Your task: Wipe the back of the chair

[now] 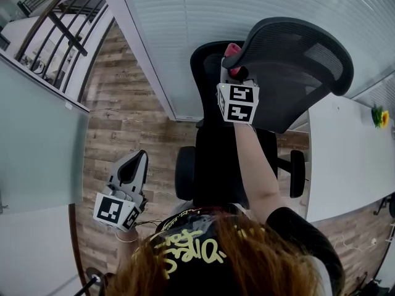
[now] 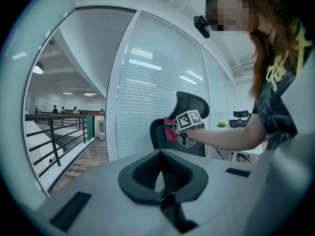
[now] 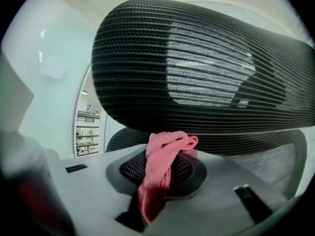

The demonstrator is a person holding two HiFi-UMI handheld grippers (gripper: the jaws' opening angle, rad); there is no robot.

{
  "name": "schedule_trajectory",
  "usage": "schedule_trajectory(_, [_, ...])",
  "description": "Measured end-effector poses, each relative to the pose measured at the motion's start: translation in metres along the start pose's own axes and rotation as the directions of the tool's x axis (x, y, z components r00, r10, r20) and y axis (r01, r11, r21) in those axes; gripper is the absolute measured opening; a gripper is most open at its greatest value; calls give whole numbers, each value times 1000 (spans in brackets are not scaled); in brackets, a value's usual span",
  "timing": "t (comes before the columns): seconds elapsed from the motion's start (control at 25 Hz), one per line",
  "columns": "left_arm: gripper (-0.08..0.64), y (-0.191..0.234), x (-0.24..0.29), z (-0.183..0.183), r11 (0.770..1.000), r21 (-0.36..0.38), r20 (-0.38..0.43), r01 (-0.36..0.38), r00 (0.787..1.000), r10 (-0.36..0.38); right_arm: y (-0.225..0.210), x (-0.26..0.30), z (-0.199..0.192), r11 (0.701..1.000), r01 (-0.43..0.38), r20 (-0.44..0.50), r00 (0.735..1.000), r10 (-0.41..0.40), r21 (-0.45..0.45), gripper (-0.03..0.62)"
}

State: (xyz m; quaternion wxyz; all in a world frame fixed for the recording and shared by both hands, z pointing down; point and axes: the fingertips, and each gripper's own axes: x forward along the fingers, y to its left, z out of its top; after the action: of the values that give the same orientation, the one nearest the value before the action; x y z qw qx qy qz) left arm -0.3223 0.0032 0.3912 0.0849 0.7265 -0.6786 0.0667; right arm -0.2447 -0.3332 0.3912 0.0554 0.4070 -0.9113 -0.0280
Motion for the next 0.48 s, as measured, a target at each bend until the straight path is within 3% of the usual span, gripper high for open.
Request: schedule_trajectory(0.48, [-6,17,-15,-8,1000,-16,-4,-14,1000,14,58,10,9,996,-81,14,997,81,-22,66])
